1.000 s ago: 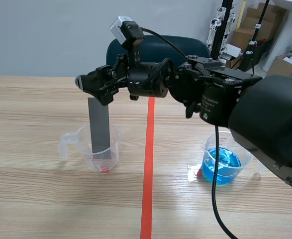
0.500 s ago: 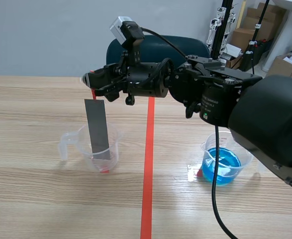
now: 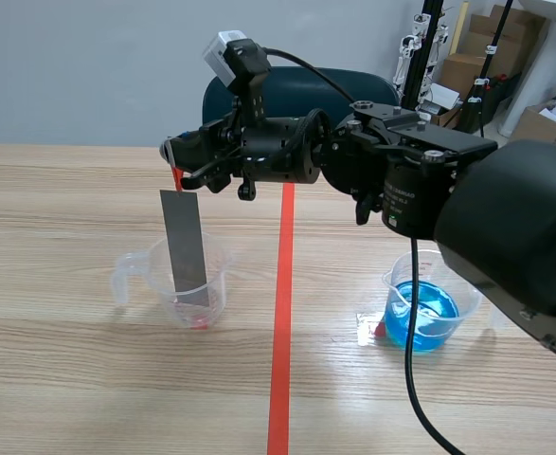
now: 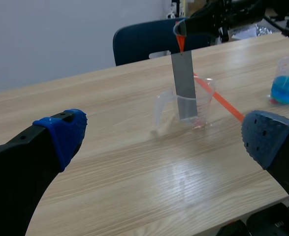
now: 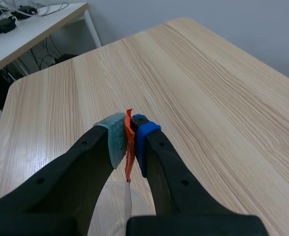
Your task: Do the redox reaction experiment. lift the metal plate out of the left beaker
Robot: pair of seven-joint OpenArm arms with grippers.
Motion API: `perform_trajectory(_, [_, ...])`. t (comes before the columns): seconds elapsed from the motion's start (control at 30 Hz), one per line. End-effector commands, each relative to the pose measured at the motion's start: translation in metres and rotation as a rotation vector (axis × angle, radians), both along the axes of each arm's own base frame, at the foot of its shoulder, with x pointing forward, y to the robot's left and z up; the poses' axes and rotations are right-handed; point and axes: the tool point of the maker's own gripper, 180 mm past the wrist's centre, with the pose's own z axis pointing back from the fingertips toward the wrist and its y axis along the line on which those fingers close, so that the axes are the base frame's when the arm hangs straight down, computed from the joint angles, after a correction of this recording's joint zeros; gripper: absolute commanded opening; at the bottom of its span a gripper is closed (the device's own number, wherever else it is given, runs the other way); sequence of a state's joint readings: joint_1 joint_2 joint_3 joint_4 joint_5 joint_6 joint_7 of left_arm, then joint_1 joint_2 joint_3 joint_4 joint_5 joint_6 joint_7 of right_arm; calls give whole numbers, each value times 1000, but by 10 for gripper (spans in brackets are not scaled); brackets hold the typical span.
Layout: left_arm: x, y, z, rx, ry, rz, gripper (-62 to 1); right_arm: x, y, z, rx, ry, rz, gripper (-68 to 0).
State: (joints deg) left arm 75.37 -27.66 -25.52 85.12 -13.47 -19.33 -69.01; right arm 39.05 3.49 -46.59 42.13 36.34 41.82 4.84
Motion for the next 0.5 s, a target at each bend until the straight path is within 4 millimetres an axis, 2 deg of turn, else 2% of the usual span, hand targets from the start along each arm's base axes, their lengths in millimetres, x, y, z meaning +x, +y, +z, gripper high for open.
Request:
perform_trajectory(0.0, [1, -2, 4, -14, -16, 1, 14, -5, 7, 8, -14, -41, 40, -673])
perform_trajectory(0.27, [1, -3, 4, -15, -19, 0, 14, -24, 11, 9, -18, -112, 81, -673])
perform_trajectory(0.47, [1, -3, 6, -19, -25, -1, 14, -45, 8, 19, 11, -166, 110, -673])
